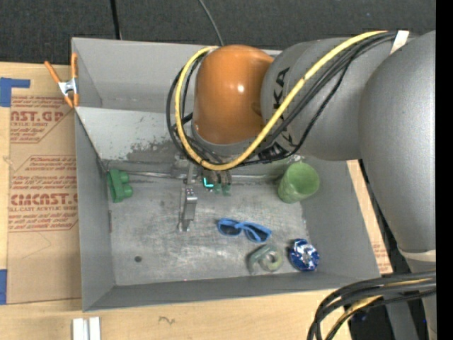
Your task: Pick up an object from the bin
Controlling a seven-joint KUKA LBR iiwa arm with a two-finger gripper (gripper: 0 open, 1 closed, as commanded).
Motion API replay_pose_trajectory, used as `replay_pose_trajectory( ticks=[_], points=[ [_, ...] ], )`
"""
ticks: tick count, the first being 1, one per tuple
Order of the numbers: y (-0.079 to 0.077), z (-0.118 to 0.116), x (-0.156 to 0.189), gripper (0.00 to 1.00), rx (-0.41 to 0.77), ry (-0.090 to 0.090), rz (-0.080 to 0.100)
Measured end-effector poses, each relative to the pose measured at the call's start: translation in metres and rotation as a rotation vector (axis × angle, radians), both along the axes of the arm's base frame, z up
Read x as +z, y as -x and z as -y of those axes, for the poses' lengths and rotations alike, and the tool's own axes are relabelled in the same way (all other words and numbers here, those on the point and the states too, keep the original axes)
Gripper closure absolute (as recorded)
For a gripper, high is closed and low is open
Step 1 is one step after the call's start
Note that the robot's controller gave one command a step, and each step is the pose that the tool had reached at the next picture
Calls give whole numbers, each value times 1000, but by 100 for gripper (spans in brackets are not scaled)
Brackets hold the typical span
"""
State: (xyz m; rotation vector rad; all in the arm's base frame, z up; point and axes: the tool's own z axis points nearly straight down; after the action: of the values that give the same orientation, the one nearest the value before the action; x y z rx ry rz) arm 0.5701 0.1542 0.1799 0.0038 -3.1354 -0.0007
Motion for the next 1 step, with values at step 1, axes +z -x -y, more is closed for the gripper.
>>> replay_pose_trajectory(
  ticks=[1],
  points=[
    [32,87,-43,0,203,2,3]
  ],
)
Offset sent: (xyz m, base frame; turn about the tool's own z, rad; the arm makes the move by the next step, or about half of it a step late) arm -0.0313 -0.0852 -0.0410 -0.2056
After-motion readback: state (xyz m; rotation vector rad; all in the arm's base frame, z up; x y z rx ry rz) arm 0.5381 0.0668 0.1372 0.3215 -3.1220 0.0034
